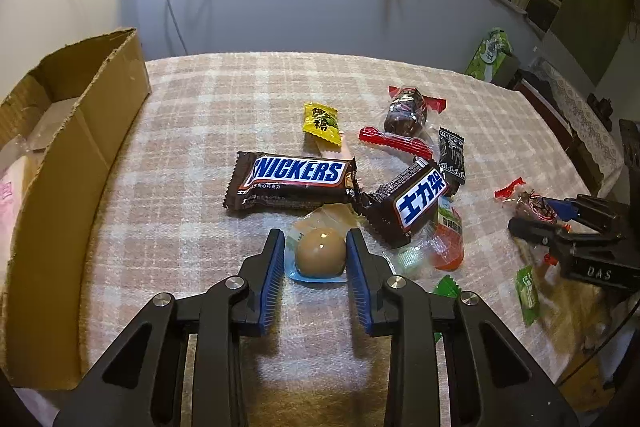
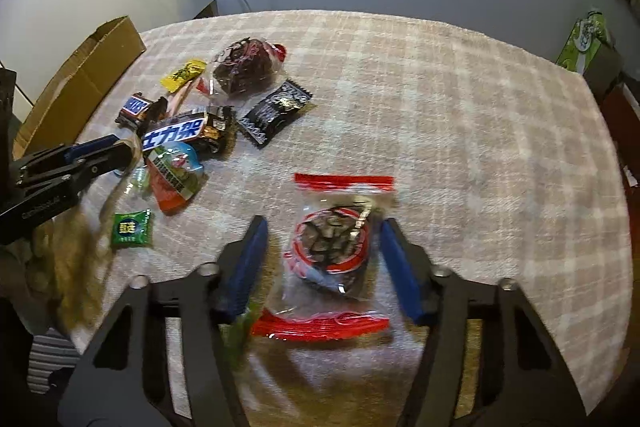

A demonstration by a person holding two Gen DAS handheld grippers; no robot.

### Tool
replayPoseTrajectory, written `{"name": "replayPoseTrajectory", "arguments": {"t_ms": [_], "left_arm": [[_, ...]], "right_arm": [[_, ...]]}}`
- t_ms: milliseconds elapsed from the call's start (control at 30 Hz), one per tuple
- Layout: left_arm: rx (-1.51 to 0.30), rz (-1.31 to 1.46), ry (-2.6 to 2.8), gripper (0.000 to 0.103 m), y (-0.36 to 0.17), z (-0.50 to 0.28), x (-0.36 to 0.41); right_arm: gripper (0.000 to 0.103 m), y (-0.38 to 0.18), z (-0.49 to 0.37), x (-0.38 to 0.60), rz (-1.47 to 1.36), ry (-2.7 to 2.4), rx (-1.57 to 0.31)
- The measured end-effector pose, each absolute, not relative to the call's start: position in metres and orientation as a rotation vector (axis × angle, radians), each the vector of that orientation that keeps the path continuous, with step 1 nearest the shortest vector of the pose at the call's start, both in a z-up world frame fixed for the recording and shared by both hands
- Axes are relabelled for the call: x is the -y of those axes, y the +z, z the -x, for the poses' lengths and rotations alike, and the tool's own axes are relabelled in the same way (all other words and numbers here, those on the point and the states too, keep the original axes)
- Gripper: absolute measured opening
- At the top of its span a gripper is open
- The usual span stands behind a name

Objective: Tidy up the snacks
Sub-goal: 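Carry both snacks to the box and release them inside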

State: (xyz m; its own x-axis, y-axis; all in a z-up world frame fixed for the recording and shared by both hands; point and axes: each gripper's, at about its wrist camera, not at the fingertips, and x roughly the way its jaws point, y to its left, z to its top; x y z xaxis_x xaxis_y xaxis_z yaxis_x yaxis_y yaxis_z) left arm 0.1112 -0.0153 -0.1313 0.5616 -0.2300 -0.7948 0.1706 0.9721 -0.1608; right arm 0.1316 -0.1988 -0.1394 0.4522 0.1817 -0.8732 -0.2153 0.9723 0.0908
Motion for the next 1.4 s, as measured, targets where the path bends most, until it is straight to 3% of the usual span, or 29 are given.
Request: {"name": "replayPoseTrajectory", "arguments": {"t_ms": [100,300,800,1400], "left_arm": [[-0.942,0.071,-0.237,0.029,-0.131,-0.110,0.014],[-0.934,0.085,-0.237,0.028,-0.128,-0.106,0.012],[-0.828,0.130,-0.207,0.028,-0.089,-0.082,-0.013],[-0.718,0.179,-0.057,0.028,-0.055,-0.055,-0.089]], "right_arm": [[0.044,-0.139,-0.130,0.204,0.035,0.249,-1.074],[0.040,-0.137,-0.127,0.211,0.005,0.254,-1.061],[0.039,-0.095,-0.116,0.195,-0.006,0.296,-0.962],[0.038,-0.043,-0.140,0.071,0.091,0.518,-0.838]]}}
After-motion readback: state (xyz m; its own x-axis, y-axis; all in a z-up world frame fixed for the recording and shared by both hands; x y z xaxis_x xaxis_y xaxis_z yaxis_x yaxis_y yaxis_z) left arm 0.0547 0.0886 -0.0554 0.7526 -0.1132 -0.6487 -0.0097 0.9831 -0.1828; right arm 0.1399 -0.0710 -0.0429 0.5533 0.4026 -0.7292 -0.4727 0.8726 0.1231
